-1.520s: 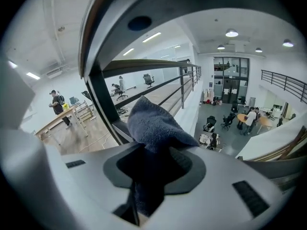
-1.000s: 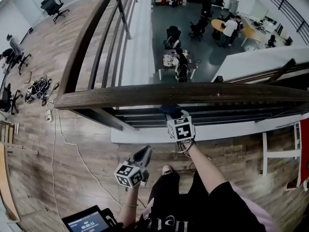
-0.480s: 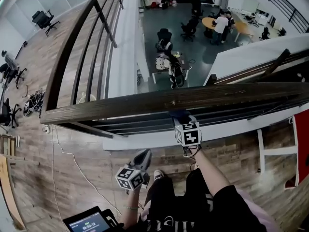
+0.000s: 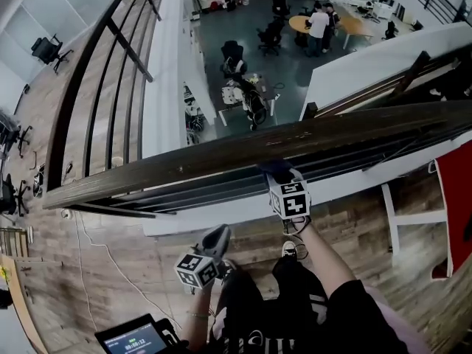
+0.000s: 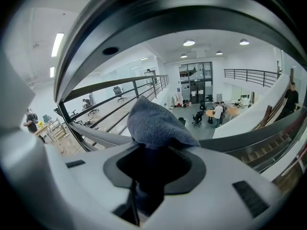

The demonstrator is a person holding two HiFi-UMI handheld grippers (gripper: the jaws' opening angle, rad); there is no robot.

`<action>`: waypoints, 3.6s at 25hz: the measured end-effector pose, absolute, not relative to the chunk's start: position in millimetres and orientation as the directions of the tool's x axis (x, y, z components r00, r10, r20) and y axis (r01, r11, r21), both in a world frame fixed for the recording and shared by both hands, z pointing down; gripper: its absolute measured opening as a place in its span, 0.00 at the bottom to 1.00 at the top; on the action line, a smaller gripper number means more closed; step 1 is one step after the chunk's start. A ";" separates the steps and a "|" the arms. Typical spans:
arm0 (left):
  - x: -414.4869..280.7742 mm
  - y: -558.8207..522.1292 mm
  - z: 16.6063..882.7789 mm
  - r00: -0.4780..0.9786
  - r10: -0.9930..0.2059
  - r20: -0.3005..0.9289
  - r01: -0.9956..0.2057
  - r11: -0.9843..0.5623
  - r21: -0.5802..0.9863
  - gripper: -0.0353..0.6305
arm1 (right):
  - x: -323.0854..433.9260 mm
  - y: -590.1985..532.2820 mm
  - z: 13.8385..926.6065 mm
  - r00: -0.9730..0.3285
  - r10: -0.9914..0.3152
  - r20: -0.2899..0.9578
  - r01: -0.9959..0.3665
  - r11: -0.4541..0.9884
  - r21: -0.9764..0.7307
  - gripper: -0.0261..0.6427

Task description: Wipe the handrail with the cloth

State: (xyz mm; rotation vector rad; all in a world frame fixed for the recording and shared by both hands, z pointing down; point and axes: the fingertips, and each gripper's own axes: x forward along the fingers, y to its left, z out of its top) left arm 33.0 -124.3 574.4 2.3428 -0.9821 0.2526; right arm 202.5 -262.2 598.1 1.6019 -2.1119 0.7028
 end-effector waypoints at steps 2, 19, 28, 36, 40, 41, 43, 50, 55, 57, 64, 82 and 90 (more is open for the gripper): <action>64.1 -121.0 574.6 0.717 -0.581 0.384 -0.696 -0.571 0.436 0.06 | 241.6 -260.1 599.5 -0.252 -0.770 0.586 -0.968 0.204 -0.149 0.19; 238.6 -106.7 561.2 0.789 -0.493 0.367 -0.614 -0.661 0.431 0.06 | 486.9 -240.1 604.0 -0.116 -0.802 0.586 -0.992 0.064 -0.109 0.19; 256.4 -101.5 559.0 0.799 -0.451 0.398 -0.596 -0.684 0.421 0.06 | 618.9 -219.7 614.6 0.057 -0.751 0.658 -0.997 -0.076 -0.001 0.19; 256.7 -101.9 570.1 0.789 -0.454 0.414 -0.608 -0.671 0.423 0.06 | 692.7 -212.5 611.3 0.158 -0.734 0.661 -0.985 -0.168 0.049 0.19; 239.3 -107.3 577.7 0.769 -0.492 0.408 -0.637 -0.638 0.433 0.06 | 652.7 -208.0 617.9 0.090 -0.757 0.647 -0.993 -0.114 0.005 0.19; 234.2 -107.8 578.1 0.765 -0.503 0.403 -0.644 -0.630 0.434 0.06 | 637.6 -205.1 621.1 0.069 -0.758 0.648 -0.995 -0.096 -0.007 0.19; 222.2 -107.4 578.6 0.754 -0.525 0.396 -0.657 -0.616 0.435 0.06 | 603.4 -197.9 628.7 0.025 -0.752 0.658 -0.998 -0.056 -0.026 0.19; 128.7 -104.3 588.6 0.698 -0.587 0.411 -0.716 -0.546 0.436 0.06 | 423.4 -183.1 660.3 -0.147 -0.694 0.705 -0.989 0.092 -0.116 0.19; 30.5 -96.4 596.7 0.667 -0.628 0.401 -0.740 -0.494 0.456 0.06 | 272.6 -187.3 676.3 -0.246 -0.655 0.714 -0.969 0.192 -0.158 0.19; 0.3 -93.9 601.2 0.660 -0.636 0.399 -0.745 -0.489 0.454 0.06 | 225.2 -189.9 682.7 -0.275 -0.644 0.713 -0.960 0.217 -0.174 0.19; -111.3 -93.6 632.6 0.662 -0.621 0.420 -0.747 -0.499 0.439 0.06 | 58.4 -208.5 700.3 -0.349 -0.611 0.710 -0.930 0.316 -0.186 0.19; -272.7 -99.4 691.5 0.588 -0.705 0.398 -0.795 -0.411 0.446 0.06 | -250.8 -256.9 763.0 -0.492 -0.503 0.711 -0.823 0.535 -0.191 0.19; -293.0 -74.3 716.1 0.582 -0.694 0.424 -0.796 -0.380 0.471 0.06 | -304.6 -288.5 777.5 -0.479 -0.531 0.700 -0.832 0.529 -0.168 0.19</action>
